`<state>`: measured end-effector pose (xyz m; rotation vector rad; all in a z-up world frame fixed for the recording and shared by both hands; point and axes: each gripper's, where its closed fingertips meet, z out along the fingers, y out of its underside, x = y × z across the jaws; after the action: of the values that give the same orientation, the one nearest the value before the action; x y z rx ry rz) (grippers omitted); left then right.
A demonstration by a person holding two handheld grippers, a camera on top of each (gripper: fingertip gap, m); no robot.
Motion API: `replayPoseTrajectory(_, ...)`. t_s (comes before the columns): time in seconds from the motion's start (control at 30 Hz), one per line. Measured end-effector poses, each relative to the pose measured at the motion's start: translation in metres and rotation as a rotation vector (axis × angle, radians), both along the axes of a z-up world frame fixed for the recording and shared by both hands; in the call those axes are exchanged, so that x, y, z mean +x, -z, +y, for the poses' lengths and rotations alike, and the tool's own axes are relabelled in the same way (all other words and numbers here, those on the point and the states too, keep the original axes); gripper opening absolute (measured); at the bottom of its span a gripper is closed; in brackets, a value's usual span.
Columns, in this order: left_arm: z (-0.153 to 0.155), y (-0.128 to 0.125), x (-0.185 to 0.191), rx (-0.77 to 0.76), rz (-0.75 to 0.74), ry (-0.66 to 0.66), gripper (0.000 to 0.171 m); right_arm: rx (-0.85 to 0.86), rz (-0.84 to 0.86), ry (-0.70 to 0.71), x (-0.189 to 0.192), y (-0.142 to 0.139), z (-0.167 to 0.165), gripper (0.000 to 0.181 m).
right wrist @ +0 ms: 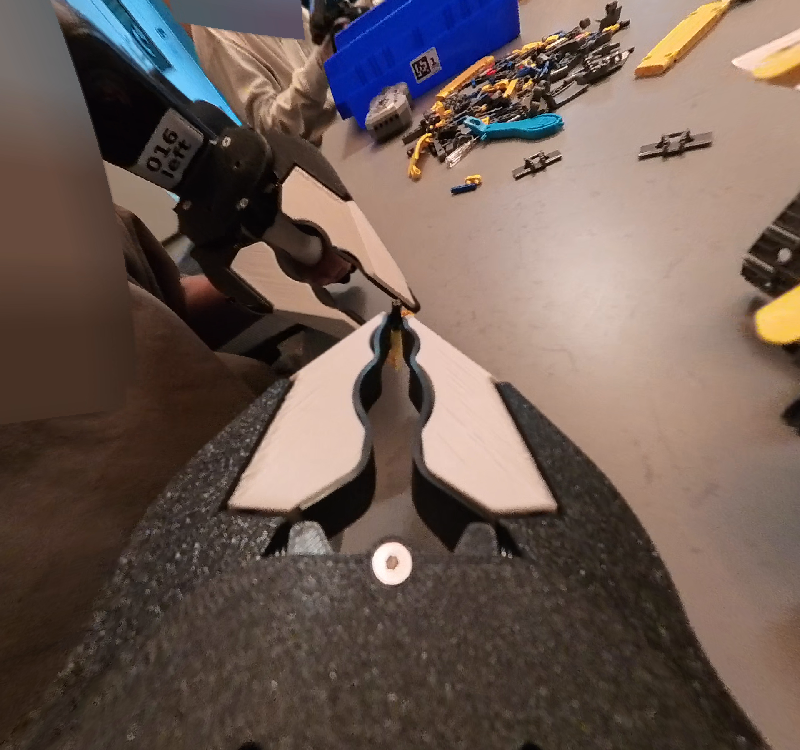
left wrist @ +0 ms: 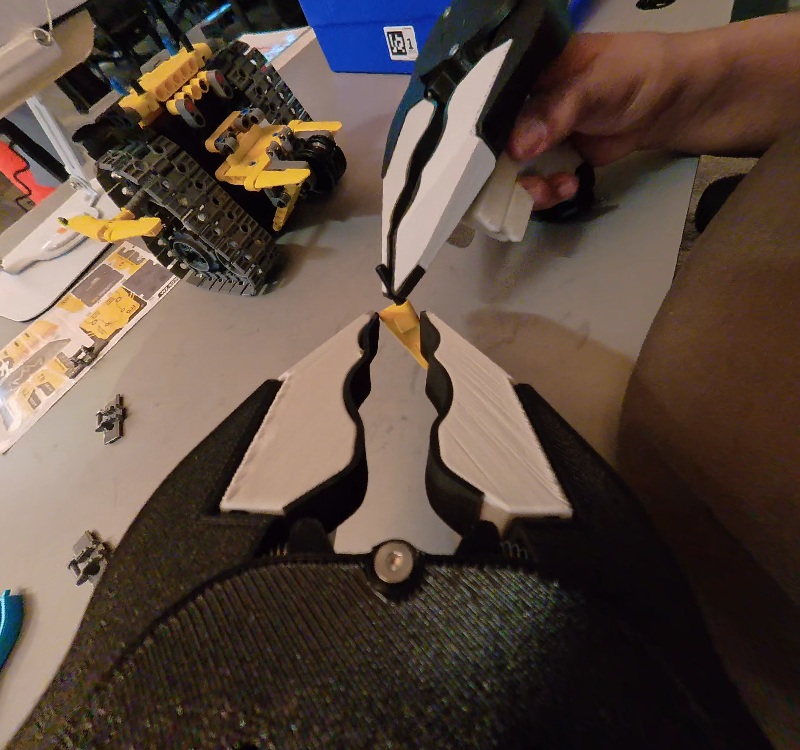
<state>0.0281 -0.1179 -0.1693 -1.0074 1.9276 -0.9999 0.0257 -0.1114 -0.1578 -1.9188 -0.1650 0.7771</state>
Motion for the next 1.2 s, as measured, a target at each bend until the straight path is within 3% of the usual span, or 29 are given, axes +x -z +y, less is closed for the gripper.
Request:
replayPoseTrajectory(0.1,0.004,0.002,0.0,-0.023,0.01,-0.016,0.019,0.012,-0.144,0.022,0.002,0.006,0.004,0.003)
replayPoseTrajectory(0.2,0.011,0.004,-0.001,-0.075,0.029,-0.04,0.032,0.055,-0.431,0.031,0.002,0.016,0.006,0.003)
replayPoseTrajectory(0.33,0.017,0.011,-0.005,-0.126,0.081,-0.063,0.035,0.078,-0.756,0.056,-0.001,0.024,0.015,0.003)
replayPoseTrajectory(0.43,0.023,0.018,-0.007,-0.107,0.115,-0.102,0.034,-0.011,-0.753,0.057,-0.002,0.036,0.026,0.006)
replayPoseTrajectory(0.57,0.031,0.031,-0.011,-0.052,0.177,-0.143,0.036,-0.093,-0.678,0.044,0.0,0.047,0.031,0.022)
replayPoseTrajectory(0.73,0.032,0.035,-0.016,-0.037,0.204,-0.136,0.036,-0.075,-0.537,0.069,0.012,0.03,0.012,0.029)
replayPoseTrajectory(0.87,0.03,0.039,-0.019,-0.071,0.247,-0.113,0.037,-0.126,-0.455,0.058,0.012,0.039,-0.008,0.03)
replayPoseTrajectory(1.0,0.029,0.048,-0.02,-0.073,0.317,-0.099,0.038,-0.165,-0.552,0.033,0.007,0.057,-0.014,0.029)
replayPoseTrajectory(1.2,0.022,0.054,-0.024,-0.097,0.372,-0.084,0.034,-0.151,-0.728,0.072,0.018,0.064,0.004,0.025)
